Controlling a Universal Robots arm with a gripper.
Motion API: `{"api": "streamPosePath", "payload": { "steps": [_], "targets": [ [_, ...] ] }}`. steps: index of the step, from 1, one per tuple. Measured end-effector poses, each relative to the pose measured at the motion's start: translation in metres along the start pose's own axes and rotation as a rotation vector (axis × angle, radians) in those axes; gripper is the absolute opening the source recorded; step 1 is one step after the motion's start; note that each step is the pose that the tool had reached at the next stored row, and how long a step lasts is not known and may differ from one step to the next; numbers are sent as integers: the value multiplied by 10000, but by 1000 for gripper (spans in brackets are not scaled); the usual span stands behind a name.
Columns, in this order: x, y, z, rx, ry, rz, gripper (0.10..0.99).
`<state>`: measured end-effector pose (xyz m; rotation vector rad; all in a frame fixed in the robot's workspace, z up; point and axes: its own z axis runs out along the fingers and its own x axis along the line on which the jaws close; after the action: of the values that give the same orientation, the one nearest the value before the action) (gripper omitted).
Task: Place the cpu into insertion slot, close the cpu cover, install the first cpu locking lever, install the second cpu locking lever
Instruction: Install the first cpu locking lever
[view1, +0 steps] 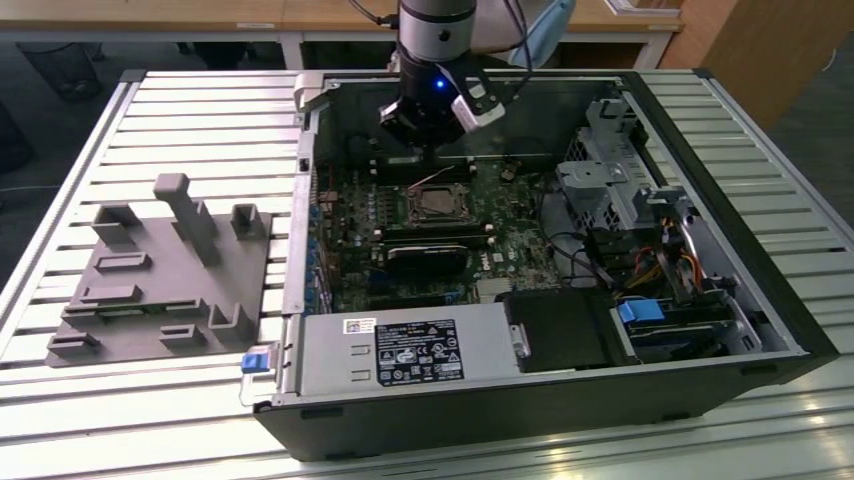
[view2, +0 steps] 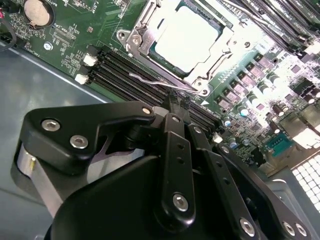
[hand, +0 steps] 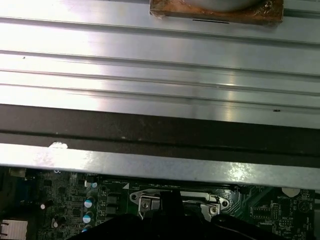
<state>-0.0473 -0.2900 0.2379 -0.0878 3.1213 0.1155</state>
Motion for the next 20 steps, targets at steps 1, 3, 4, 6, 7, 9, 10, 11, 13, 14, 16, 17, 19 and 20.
{"api": "streamPosePath", "payload": {
  "steps": [1,3,4,6,7,9,10,11,13,14,16,17,19,20],
  "targets": [
    [-1,-1,5,3,2,-1,106],
    [-9,-2,19,3,1,-6,106],
    [-16,-3,26,3,1,-9,106],
    [-48,-6,40,5,-1,-10,106],
    [-66,-6,47,5,-2,-9,106],
    [-100,-5,60,4,-3,-10,106],
    [-112,-3,67,2,-3,-11,106],
    [-120,-2,76,3,-3,-11,106],
    [-125,7,105,6,-2,-8,106],
    [-126,13,122,6,-3,-9,106],
    [-131,27,141,9,-2,-10,106],
    [-134,31,147,7,-4,-11,106],
    [-142,39,160,7,-3,-11,106],
    [-151,42,166,8,-2,-11,106]
  ]
}}
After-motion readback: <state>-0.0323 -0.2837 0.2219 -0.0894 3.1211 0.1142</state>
